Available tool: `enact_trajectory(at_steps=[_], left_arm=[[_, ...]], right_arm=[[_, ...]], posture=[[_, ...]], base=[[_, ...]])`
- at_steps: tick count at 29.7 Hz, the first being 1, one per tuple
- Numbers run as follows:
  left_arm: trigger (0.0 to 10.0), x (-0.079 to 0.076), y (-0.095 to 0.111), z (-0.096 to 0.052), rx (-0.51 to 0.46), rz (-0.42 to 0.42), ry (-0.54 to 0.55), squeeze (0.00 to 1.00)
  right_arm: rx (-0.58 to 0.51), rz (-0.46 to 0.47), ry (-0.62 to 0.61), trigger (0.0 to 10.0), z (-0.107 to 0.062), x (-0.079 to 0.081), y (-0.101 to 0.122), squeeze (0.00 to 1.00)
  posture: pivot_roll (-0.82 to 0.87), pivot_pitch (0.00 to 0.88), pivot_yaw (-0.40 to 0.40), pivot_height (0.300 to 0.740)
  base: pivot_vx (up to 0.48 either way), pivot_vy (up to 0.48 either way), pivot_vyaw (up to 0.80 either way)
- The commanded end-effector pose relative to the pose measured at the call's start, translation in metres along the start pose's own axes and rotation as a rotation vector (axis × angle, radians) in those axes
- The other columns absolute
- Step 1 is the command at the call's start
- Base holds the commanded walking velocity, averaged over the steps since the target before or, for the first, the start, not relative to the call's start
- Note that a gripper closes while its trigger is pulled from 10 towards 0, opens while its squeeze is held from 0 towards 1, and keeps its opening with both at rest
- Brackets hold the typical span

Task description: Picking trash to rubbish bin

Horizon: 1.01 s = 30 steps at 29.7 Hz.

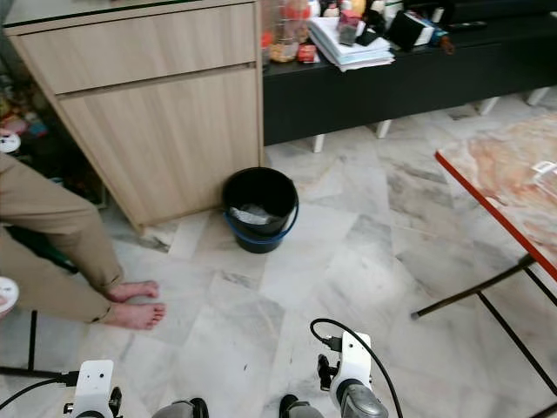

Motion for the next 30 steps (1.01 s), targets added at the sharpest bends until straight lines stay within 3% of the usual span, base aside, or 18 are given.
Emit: enact_trajectory(at_steps=[1,13,30], left_arm=[[10.0,-0.0004,-0.0145,-0.0036,0.041,0.004,-0.006,0.00],[10.0,0.0004,-0.0159,-0.0035,0.050,0.071,-0.004,0.00],[10.0,0.0052,-0.0196,-0.0037,0.064,0.079,0.005,0.00]], right_arm=[[0.031,-0.003,-0.006,10.0,-0.0018,-0.0030,-0.0103,0.00],[0.035,-0.012,-0.001,10.0,-0.0017,-0.0013,-0.0113,0.00],[0.041,0.001,-0.008,10.0,-0.0020,-0.0011,-0.0142,0.00]], posture=[[0.14,0.152,-0.017,0.740],[0.14,0.139,-0.014,0.740],[0.15,0.175,-0.009,0.740]], base=[[0.000,0.000,-0.76],[0.000,-0.044,-0.76],[0.000,-0.097,-0.76]])
Point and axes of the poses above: a point about 5 cm out from each wrist's last joint towards the gripper, its own z axis pointing out of the wrist towards the gripper, its own y axis along the axis of the wrist's last joint, x = y × z, the point moved 6 cm from there along z, pointing out of the wrist towards the gripper, and after that the axes turned 11 degrees about z, right-handed, at the moved point
